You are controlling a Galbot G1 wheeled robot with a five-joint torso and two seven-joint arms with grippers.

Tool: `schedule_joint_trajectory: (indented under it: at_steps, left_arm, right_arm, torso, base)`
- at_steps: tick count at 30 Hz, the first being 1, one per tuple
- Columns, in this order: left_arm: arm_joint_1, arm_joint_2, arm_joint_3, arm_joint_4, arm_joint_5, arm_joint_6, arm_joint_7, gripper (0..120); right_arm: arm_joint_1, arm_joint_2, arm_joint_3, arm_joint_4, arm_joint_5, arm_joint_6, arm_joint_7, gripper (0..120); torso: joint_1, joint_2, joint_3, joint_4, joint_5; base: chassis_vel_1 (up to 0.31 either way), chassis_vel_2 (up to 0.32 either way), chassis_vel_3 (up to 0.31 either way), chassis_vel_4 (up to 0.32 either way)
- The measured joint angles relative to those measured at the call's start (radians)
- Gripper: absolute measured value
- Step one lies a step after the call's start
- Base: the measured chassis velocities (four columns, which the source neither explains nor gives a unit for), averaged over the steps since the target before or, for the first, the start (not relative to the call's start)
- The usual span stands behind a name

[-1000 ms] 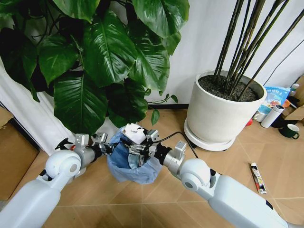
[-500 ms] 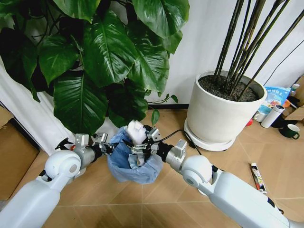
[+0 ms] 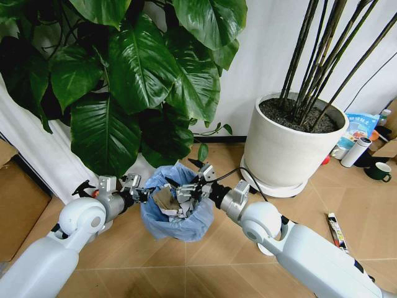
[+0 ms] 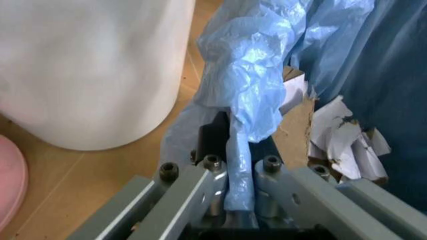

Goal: Pick up the trash bin and place the garbage on the floor into it.

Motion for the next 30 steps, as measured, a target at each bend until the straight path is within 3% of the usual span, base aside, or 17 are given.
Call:
schedule_joint_trajectory:
  at_steps: [13, 23, 30]
  left_arm:
    - [0.016, 0.003, -0.016, -0.007, 0.008, 0.0, 0.005, 0]
    - [0.023, 0.012, -0.019, -0.016, 0.007, 0.0, 0.01, 0]
    - [0.023, 0.016, -0.02, -0.019, 0.006, 0.0, 0.013, 0]
  right_arm:
    - [-0.197, -0.043, 0.266, -0.013, -0.078, -0.016, 0.018, 100]
    - [-0.285, -0.038, 0.356, -0.035, -0.095, -0.004, -0.002, 100]
    - [-0.319, -0.036, 0.388, -0.035, -0.106, 0.0, -0.011, 100]
  torso:
    - [0.0, 0.0, 0.0, -0.0001, 0.0002]
    - [0.0, 0.0, 0.0, 0.0, -0.0001]
    - [0.0, 0.0, 0.0, -0.0001, 0.0]
  base:
    - [0.0, 0.0, 0.0, 0.0]
    - [-0.014, -0.016, 0.014, 0.017]
    - [-0.135, -0.136, 0.165, 0.143]
